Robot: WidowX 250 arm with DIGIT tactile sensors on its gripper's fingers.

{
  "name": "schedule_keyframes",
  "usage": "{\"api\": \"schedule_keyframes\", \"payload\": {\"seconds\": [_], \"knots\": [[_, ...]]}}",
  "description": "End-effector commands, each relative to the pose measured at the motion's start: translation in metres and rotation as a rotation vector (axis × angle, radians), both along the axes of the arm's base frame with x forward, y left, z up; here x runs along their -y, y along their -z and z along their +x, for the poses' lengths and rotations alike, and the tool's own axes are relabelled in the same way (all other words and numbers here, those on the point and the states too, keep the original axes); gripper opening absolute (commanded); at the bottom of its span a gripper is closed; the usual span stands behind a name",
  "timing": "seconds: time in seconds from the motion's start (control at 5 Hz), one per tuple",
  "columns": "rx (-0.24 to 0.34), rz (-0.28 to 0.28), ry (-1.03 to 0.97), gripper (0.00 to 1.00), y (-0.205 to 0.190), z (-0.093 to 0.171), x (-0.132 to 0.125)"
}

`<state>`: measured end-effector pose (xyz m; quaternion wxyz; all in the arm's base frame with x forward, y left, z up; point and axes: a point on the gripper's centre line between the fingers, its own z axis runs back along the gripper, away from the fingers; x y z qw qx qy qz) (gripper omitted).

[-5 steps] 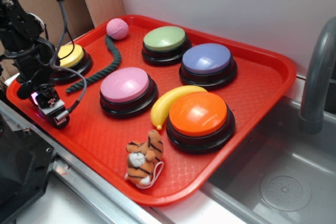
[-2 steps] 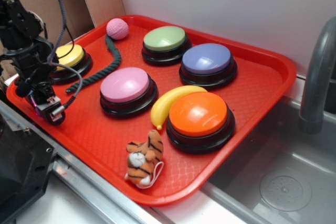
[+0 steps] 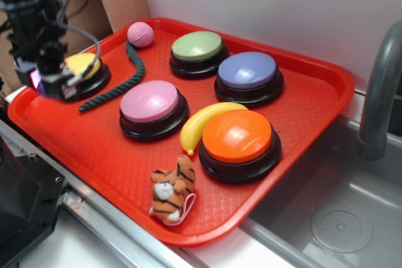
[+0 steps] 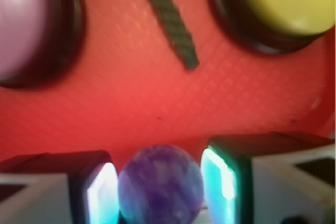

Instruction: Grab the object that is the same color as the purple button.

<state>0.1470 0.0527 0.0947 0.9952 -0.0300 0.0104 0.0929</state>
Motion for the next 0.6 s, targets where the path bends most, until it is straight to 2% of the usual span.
{"api": "schedule_keyframes", "payload": {"seconds": [0.0,0.2,0.4], "knots": [[0.190,0.026,-0.019,0.00,-0.099,0.025,0.019],[0.214,0.069,-0.056,0.00,-0.114,0.025,0.017],[0.168,0.079,-0.120,0.00,-0.105,0.019,0.008]]}}
